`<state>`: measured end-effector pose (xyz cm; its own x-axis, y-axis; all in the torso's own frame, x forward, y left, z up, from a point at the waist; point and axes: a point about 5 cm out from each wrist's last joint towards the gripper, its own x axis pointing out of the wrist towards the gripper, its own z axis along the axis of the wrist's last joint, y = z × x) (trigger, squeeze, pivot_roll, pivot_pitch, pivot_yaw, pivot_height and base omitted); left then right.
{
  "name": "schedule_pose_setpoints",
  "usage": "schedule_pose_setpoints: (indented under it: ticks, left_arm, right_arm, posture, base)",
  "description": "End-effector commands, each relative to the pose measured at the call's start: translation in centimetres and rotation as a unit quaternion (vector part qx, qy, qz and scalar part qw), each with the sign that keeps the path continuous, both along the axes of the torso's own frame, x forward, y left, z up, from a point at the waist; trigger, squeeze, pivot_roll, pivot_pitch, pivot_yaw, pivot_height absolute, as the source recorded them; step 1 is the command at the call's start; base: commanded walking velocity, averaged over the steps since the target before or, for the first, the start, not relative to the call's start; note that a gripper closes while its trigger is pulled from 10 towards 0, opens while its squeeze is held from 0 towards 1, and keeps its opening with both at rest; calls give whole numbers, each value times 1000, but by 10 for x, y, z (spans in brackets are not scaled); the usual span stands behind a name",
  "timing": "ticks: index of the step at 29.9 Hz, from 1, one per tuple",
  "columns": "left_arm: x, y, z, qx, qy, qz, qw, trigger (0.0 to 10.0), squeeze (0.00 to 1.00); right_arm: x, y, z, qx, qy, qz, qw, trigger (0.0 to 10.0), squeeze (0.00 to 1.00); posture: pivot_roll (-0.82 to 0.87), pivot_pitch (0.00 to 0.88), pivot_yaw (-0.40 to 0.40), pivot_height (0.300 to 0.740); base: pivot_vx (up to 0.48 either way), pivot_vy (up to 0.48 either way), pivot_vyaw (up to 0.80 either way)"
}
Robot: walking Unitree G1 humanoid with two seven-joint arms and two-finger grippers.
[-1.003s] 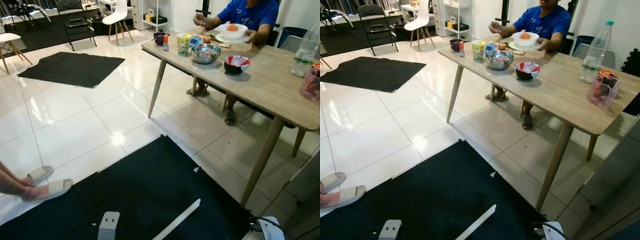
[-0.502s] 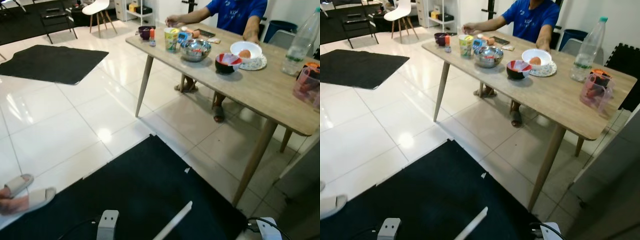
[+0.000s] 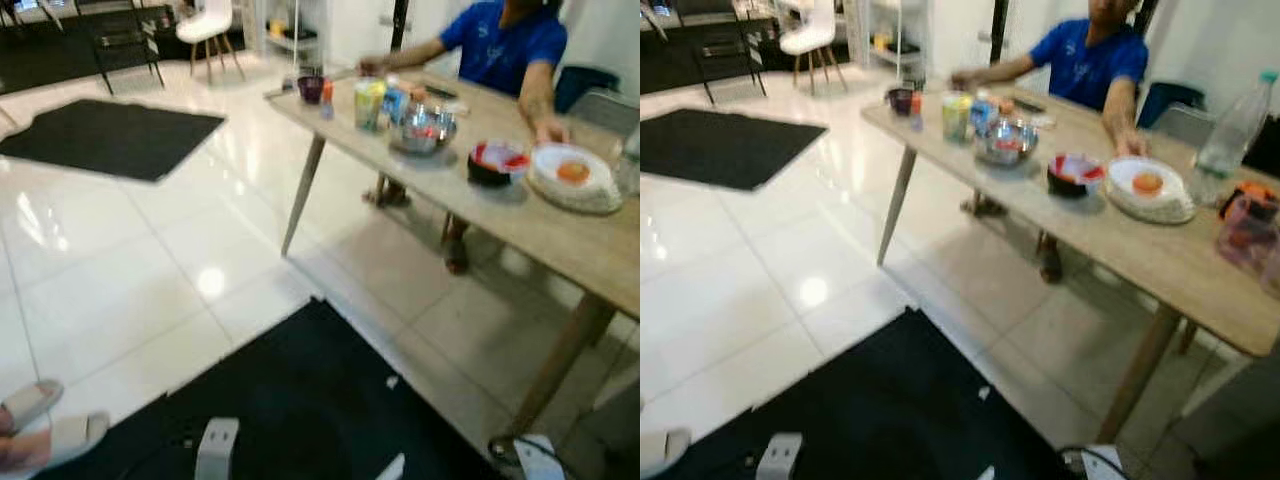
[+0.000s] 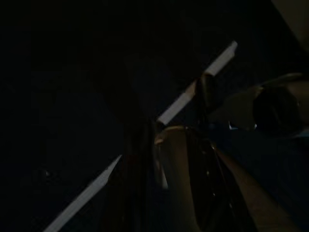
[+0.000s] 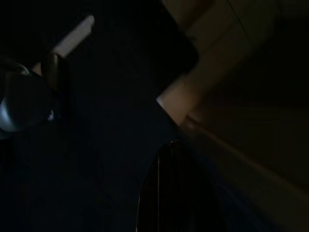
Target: Restocking fridge
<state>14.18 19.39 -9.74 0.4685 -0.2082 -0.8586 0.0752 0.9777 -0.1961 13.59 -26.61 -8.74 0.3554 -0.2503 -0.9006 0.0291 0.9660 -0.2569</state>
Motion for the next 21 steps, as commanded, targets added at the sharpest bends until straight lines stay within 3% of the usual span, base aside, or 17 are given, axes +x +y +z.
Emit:
schedule_pose_setpoints:
  ticks: [1,14,21]
  left_arm:
    - [-4,3,-1,5,7,-3,1000,10000,0]
    - [-3,4,-1,4,7,-1,1000,10000,0]
    - [-3,4,-1,5,7,0,1000,10000,0]
  right_arm:
    - [4,0,1,0,-6,-6,1000,10000,0]
    - [5,1,1,2,-7,-11,1000,10000,0]
    - [4,2,1,7,-3,-15,1000,10000,0]
  posture:
    - [12,0,-2,740]
    - [14,0,1,740]
    - [13,0,0,740]
  base:
    - [480,0,0]
    - [480,0,0]
    - [480,0,-781]
